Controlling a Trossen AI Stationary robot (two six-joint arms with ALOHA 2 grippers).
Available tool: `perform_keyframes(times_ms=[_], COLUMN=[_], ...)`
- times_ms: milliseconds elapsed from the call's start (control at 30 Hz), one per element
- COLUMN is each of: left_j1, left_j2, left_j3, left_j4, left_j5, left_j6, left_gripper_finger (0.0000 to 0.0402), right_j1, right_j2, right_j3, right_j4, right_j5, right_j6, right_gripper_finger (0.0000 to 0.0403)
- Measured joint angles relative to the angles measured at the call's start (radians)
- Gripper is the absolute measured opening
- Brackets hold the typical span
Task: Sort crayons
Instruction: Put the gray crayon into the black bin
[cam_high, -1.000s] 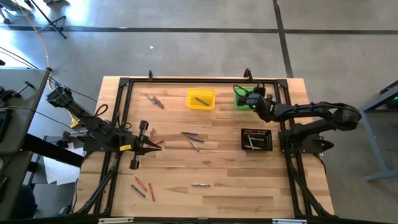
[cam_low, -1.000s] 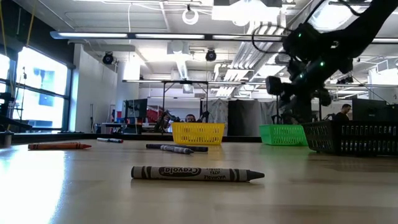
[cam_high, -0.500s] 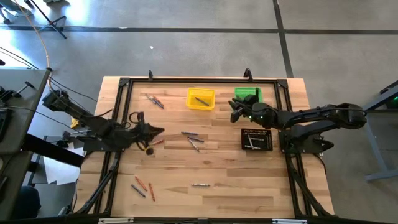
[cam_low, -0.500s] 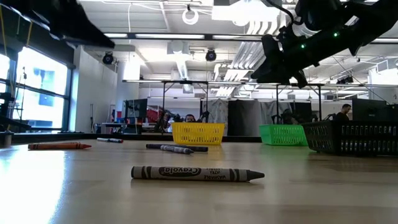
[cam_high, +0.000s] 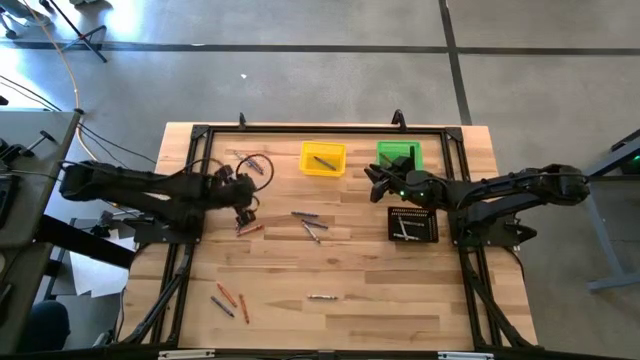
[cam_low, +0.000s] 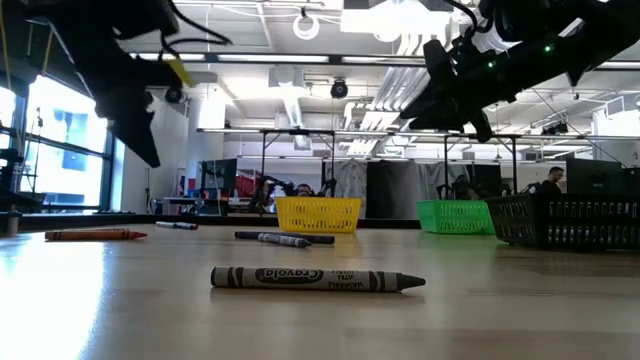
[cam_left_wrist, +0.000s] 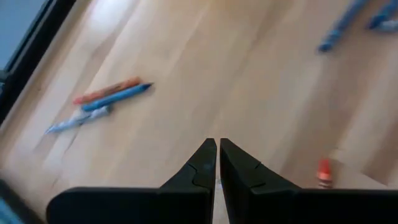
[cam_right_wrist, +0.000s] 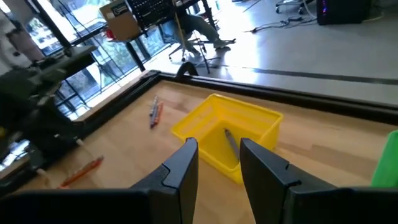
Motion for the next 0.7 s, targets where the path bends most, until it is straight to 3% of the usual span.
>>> perform_keyframes(times_ms=[700], left_j1=[0.637], left_j2=[0.336], left_j3=[0.134], left_j4=[-0.048], left_j5=[0.284], left_j6=[0.426], left_gripper_finger=[0.001], right_j1=[0.021], right_j2=[0.0], right_j3=[0.0], right_j4=[0.0], right_j5=[-0.002], right_j6=[-0.053], right_gripper_finger=[0.0112])
